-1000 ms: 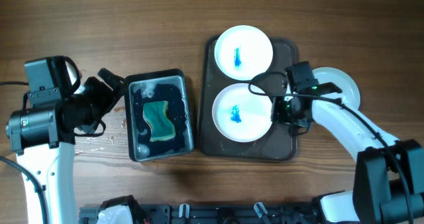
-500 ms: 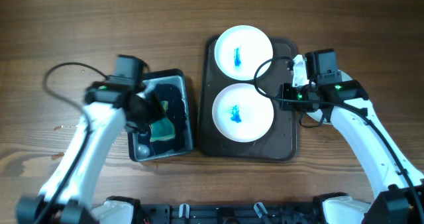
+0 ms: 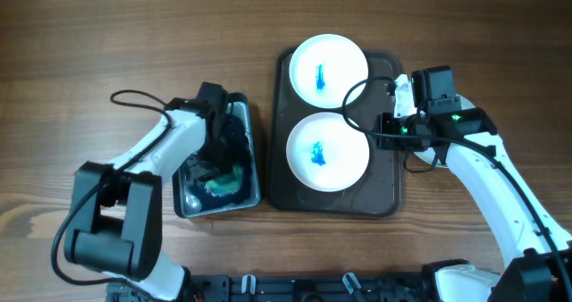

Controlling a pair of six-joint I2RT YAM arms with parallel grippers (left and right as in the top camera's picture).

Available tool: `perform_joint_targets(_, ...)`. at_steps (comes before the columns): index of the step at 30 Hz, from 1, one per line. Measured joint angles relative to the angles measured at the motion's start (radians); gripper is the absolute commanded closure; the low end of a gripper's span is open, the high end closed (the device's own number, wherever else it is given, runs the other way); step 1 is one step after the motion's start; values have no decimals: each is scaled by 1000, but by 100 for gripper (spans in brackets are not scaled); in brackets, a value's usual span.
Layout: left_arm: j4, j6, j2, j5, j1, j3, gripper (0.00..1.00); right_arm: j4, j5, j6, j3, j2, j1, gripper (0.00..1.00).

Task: Clean dirty plates on tray and stack at the side
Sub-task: 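Grasp the sponge in the soap dish with the left gripper and lift it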

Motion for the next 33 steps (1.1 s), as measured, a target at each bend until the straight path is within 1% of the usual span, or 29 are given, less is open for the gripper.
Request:
perform_joint_targets(4,-7,0,1,-7,-6,5,96,0,-3,0,0,0,0,65)
perform_joint_targets(6,-36,0,-1,-7,3,19,96,0,-3,0,0,0,0,65)
perform_joint_targets(7,-52,0,-5,-7,7,25,80,-2,-3,0,0,0,0,65)
perform_joint_targets(8,-67,0,-13,-7,13,29,69,-3,-3,0,0,0,0,65)
perform_joint_targets(11,-86,-1,-63,-18,31,35,45,-5,-3,0,0,0,0,65)
perform_joint_targets(13,-86,3,-98,-39,37,42,37,-7,-3,0,0,0,0,65)
perform_joint_targets(16,-69,0,-123,-96,42,51,36,-11,-3,0,0,0,0,64)
perform_joint_targets(20,-11,0,-118,-176,42,47,40,-14,-3,0,0,0,0,65)
perform_joint_targets(21,13,1,-115,-187,42,38,43,-15,-3,1,0,0,0,65)
perform_joint_targets(22,33,0,-110,-192,42,28,54,-15,-3,1,0,0,0,65)
perform_joint_targets(23,59,-1,-102,-198,42,11,71,-18,-3,1,0,0,0,65)
perform_joint_targets(24,91,2,-89,-200,42,-16,94,-21,-3,1,0,0,0,65)
perform_joint_targets(25,107,-3,-79,-197,42,-31,96,-22,-3,1,0,0,0,65)
perform_joint_targets(27,136,0,-67,-196,41,-57,96,-22,-3,1,0,0,0,65)
perform_joint_targets(33,135,3,-66,-195,41,-61,96,-22,-3,1,0,0,0,65)
